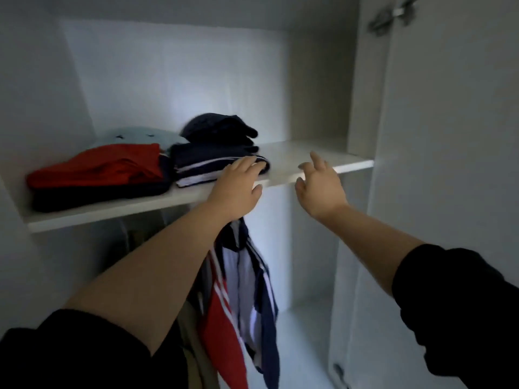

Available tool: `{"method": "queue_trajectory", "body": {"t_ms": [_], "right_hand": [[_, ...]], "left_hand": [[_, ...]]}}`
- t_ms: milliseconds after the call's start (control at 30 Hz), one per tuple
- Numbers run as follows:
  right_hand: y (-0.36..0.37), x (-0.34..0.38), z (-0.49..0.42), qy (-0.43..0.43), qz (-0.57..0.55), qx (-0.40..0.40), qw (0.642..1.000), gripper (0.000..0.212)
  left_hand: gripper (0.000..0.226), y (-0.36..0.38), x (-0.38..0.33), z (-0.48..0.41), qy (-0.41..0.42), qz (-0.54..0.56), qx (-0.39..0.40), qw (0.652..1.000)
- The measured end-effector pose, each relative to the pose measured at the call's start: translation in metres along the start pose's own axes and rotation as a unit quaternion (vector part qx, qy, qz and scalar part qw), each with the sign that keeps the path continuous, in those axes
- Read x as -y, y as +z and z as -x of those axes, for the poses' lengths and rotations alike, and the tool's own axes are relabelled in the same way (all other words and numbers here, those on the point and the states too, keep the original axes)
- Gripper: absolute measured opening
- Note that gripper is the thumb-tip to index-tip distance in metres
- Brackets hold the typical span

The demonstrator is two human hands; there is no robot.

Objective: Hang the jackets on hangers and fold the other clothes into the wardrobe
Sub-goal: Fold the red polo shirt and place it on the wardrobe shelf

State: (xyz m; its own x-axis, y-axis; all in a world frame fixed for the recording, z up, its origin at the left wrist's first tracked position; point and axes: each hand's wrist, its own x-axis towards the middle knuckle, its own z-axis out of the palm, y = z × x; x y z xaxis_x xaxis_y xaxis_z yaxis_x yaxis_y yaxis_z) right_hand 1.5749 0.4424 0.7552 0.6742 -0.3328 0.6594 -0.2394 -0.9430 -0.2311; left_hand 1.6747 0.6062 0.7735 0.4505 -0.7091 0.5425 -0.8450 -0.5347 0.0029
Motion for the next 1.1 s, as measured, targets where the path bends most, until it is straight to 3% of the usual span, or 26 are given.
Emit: {"method": "queue_trajectory", "body": {"t_ms": [167,267,400,567,800,1100], "right_hand": [[-0.111,-0.14,0.152,0.135,0.068,-0.025,0.988,0.042],[-0.194,-0.21,0.265,0.164,0.119,-0.086,0.976,0.036],[-0.3,-0.284,0.417,0.252,0.209,-0.063,0.943,0.037],[-0.399,-0.342,0.57,0.375,0.271,-0.04,0.886,0.044],[-0.492,-0.423,0.721,0.512,0.303,-0.016,0.804,0.048],[-0.604,-0.563,0.885,0.625,0.316,0.014,0.714,0.049]], "left_hand": [[0.062,0.052,-0.205,0.022,0.125,0.081,0.048,0.988],[0.063,0.069,-0.343,0.055,0.242,0.124,0.037,0.962],[0.063,0.086,-0.519,0.114,0.344,0.177,0.035,0.921],[0.063,0.091,-0.704,0.19,0.408,0.228,0.084,0.88],[0.066,0.105,-0.907,0.256,0.498,0.259,0.136,0.816],[0.064,0.156,-1.175,0.326,0.545,0.3,0.239,0.745]]}}
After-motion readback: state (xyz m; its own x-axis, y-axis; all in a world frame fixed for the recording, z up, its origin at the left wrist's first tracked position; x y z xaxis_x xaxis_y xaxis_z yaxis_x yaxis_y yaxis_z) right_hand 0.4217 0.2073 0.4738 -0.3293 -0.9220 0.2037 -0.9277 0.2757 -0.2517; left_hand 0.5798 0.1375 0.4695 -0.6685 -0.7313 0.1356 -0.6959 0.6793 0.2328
